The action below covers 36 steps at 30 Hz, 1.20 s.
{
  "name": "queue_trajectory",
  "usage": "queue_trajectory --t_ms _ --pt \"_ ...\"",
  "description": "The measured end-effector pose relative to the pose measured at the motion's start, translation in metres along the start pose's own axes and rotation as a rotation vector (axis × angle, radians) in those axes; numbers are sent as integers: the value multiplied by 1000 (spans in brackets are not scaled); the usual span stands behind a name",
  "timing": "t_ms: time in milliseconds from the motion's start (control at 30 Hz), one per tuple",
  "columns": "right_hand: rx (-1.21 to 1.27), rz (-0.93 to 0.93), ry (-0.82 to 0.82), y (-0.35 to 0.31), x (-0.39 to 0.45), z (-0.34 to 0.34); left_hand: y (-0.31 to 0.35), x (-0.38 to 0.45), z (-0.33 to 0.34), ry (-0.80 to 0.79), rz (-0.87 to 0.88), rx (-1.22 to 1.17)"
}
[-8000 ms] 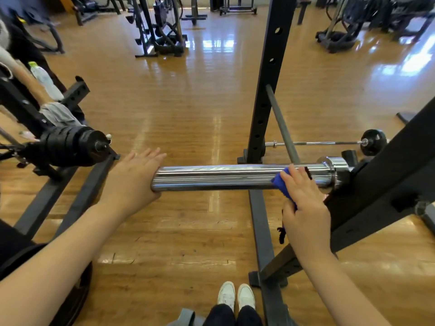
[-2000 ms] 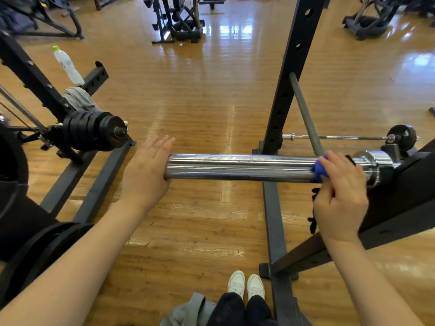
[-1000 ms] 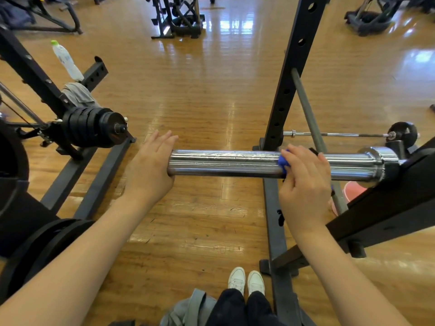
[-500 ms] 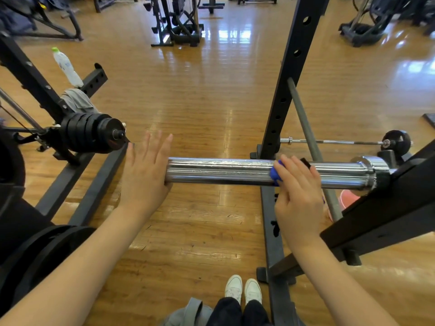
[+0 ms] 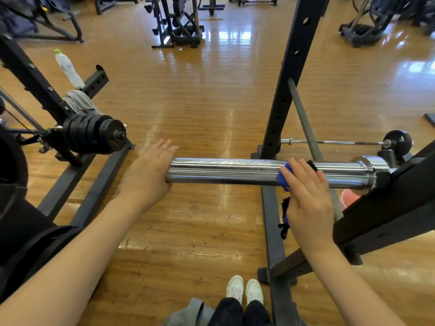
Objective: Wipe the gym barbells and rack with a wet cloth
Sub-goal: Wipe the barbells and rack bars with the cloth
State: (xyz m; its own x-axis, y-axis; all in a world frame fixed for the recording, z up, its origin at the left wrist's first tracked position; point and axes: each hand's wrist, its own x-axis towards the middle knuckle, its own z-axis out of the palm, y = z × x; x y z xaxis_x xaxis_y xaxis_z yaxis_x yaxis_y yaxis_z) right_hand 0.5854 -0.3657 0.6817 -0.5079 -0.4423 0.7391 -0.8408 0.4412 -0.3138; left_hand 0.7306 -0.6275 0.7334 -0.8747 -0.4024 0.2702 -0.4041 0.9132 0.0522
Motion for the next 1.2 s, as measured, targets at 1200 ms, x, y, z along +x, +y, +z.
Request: queue_trajectory --t_ms 1200 --pt "-23 294 51 -41 30 18 -6 -10 41 391 74 -9"
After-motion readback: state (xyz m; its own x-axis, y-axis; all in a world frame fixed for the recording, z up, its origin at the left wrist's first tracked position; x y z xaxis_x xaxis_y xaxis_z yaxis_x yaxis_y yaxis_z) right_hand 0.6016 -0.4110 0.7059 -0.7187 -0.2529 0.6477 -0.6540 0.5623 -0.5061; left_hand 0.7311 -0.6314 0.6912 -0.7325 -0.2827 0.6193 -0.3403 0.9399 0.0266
